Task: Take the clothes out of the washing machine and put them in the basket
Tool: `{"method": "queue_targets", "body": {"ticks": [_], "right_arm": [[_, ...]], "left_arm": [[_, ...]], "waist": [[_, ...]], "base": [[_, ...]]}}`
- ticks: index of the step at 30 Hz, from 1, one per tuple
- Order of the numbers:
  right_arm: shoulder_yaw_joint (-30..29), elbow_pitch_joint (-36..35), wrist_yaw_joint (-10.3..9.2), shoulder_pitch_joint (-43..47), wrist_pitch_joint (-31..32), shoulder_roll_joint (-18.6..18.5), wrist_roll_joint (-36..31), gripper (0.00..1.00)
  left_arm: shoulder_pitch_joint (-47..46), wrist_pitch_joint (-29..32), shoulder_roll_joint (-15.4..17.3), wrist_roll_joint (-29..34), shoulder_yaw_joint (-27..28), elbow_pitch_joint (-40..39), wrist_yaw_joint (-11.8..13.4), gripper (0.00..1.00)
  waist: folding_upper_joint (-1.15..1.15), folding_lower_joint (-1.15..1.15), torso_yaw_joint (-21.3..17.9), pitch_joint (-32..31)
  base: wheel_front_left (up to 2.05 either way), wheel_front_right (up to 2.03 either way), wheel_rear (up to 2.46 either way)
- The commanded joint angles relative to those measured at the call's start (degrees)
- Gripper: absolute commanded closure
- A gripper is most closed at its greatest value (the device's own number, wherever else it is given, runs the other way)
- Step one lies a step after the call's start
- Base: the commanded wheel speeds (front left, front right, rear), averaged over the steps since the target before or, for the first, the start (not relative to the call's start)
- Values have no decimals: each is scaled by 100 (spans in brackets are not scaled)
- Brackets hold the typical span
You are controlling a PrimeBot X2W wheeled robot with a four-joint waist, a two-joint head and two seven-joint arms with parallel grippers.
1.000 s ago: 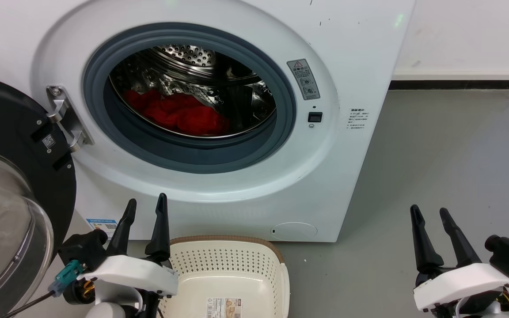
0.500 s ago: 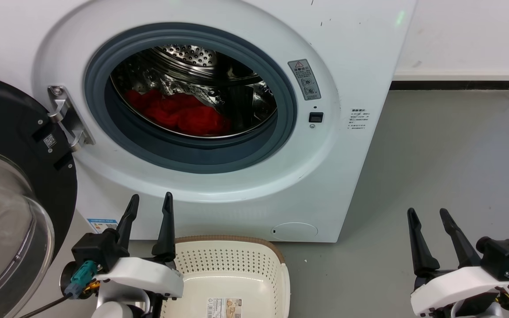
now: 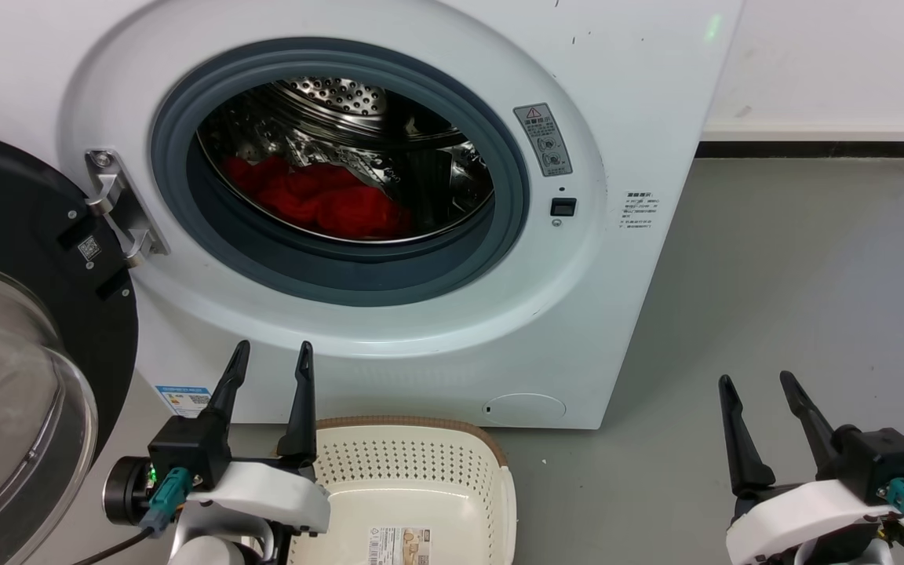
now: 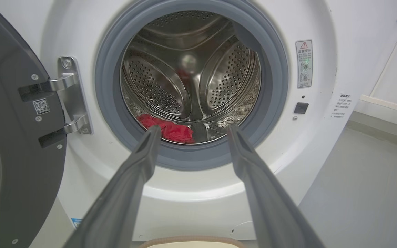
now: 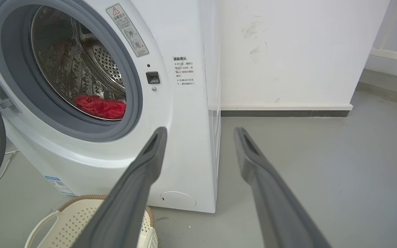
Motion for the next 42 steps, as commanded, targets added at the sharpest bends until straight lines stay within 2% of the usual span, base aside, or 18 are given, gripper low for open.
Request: {"method": "queue_targets", "body": {"ticks": [1, 21, 42], "right_arm": [[14, -58, -2, 26, -55, 0, -134, 0], [12, -198, -2, 108, -201, 2, -939, 0], [-3, -168, -3, 101, -169, 2, -874, 0]], "left_arm": [[-78, -44, 36, 122, -22, -21, 30, 0], [-53, -258, 20, 830, -5, 48, 111, 0], [-7, -255, -18, 816, 63, 145, 95, 0]], "waist": [[0, 0, 4, 3], [0, 0, 11, 44], [0, 0, 5, 49]], "base": [[0, 0, 0], [0, 0, 0], [0, 0, 0]]}}
